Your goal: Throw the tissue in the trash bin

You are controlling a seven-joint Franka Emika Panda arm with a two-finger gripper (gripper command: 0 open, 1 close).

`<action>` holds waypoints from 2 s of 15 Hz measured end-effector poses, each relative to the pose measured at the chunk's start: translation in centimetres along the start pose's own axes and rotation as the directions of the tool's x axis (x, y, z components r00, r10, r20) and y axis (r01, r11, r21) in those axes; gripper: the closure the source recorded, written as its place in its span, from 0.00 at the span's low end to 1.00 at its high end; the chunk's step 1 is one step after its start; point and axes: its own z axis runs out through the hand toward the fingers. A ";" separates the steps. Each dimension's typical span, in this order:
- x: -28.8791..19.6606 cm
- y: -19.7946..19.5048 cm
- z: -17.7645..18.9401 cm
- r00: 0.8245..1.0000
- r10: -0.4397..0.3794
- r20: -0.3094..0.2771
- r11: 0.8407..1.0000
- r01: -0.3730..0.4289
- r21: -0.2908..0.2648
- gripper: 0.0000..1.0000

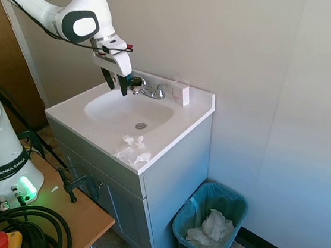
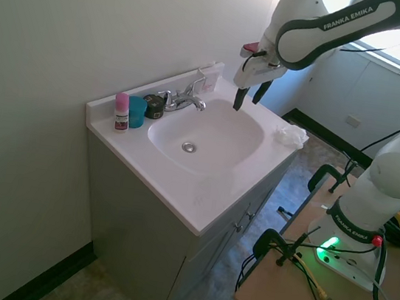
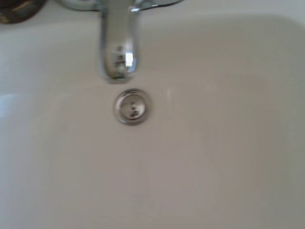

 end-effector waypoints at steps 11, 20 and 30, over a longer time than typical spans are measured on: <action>7.1 11.2 4.7 0.988 0.147 0.035 0.985 -0.143 -0.097 0.00; 7.6 15.2 10.0 0.982 0.159 0.099 0.976 -0.141 -0.167 1.00; 7.1 14.7 11.5 0.981 0.138 0.137 0.983 -0.118 -0.142 1.00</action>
